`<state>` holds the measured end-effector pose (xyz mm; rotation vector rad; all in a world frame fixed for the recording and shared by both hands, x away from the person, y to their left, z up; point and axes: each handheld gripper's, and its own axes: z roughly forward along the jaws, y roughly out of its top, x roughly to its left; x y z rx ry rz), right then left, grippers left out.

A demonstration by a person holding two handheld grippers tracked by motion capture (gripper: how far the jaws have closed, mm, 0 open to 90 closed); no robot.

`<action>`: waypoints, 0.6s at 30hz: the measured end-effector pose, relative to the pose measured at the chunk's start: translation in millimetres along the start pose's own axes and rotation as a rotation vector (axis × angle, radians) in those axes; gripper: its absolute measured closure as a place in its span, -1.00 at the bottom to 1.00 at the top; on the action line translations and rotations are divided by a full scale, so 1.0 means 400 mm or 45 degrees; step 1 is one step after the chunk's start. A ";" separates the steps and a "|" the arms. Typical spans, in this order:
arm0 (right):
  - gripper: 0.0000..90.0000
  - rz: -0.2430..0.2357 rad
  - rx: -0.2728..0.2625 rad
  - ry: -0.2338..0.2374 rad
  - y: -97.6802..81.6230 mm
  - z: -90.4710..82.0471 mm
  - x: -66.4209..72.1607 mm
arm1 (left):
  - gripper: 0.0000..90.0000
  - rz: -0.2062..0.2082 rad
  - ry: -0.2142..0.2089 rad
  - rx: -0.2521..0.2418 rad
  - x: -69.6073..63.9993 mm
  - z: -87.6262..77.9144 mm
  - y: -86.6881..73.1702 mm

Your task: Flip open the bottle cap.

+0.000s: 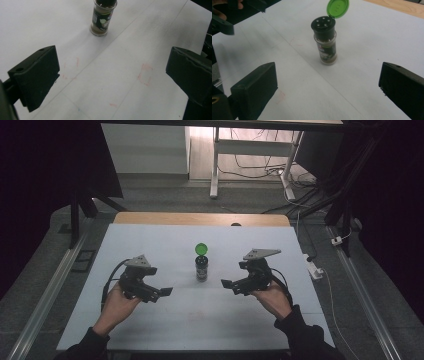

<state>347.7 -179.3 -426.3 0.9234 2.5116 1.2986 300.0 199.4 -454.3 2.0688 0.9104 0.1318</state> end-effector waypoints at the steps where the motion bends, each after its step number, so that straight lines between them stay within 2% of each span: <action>1: -0.96 0.002 -0.002 -0.005 -0.006 -0.008 -0.001 | -1.00 -0.005 0.007 -0.005 -0.001 -0.009 -0.007; 9: -0.97 0.031 -0.015 -0.043 -0.056 -0.067 -0.009 | -1.00 -0.068 0.064 -0.079 -0.003 -0.086 -0.069; 18: -1.00 0.070 -0.029 -0.101 -0.114 -0.131 -0.019 | -1.00 -0.129 0.118 -0.134 -0.008 -0.154 -0.132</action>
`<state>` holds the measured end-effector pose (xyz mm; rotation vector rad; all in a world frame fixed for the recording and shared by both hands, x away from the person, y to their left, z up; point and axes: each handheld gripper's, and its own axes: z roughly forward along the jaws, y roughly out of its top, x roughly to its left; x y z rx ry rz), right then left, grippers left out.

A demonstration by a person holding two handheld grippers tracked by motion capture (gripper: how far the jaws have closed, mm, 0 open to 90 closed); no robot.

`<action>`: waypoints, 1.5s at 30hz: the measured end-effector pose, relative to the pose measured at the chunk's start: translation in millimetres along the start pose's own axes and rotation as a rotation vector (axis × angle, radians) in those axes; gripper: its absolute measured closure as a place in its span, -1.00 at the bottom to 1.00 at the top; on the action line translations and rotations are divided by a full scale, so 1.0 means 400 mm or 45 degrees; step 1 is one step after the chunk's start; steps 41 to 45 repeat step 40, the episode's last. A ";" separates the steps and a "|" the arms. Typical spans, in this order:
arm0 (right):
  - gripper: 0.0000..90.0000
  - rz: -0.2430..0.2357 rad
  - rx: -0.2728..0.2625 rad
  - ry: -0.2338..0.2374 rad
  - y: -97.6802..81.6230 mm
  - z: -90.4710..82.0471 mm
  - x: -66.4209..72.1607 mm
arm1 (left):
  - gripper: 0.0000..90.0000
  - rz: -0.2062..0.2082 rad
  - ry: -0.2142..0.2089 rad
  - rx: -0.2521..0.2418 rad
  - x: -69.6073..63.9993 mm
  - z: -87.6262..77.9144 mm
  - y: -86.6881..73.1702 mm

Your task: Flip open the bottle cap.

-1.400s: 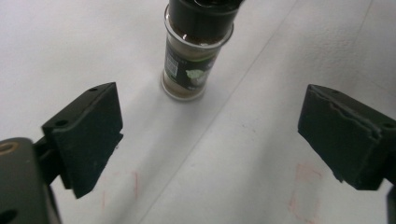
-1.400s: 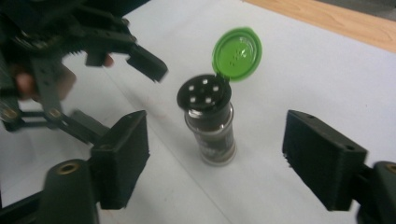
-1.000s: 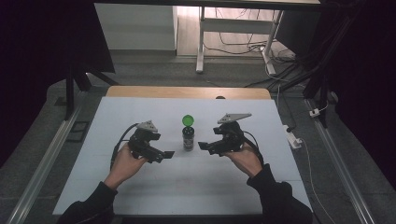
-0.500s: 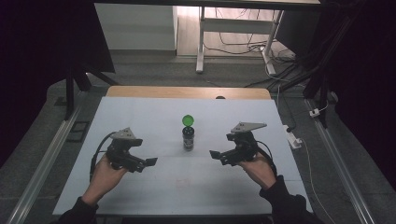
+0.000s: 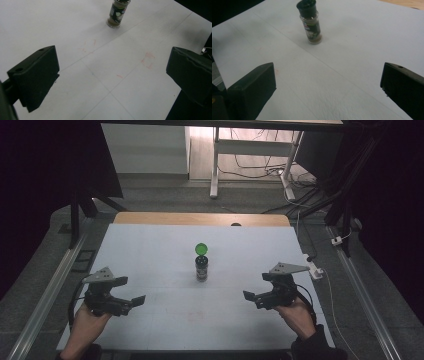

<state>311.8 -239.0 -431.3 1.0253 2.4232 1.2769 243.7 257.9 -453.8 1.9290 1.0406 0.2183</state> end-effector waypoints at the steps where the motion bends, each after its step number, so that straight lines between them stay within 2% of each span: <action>1: -1.00 0.001 -0.002 -0.007 -0.007 -0.007 -0.003 | -1.00 -0.005 0.008 -0.005 0.000 -0.007 -0.006; 13: -1.00 0.091 -0.035 -0.105 -0.089 -0.092 -0.031 | -1.00 -0.054 0.086 -0.040 0.003 -0.079 -0.077; 20: -1.00 0.123 -0.019 -0.168 -0.135 -0.124 -0.037 | -1.00 -0.078 0.133 -0.042 0.002 -0.109 -0.116; 25: -1.00 0.141 0.007 -0.207 -0.163 -0.141 -0.038 | -1.00 -0.077 0.167 -0.012 -0.003 -0.118 -0.138; 31: -1.00 0.176 0.040 -0.224 -0.188 -0.156 -0.042 | -1.00 -0.069 0.216 0.028 -0.008 -0.126 -0.157; 36: -1.00 0.187 0.062 -0.236 -0.197 -0.163 -0.041 | -1.00 -0.080 0.243 0.108 -0.007 -0.119 -0.173; 45: -1.00 0.197 0.075 -0.239 -0.200 -0.163 -0.045 | -1.00 -0.081 0.241 0.115 -0.007 -0.116 -0.170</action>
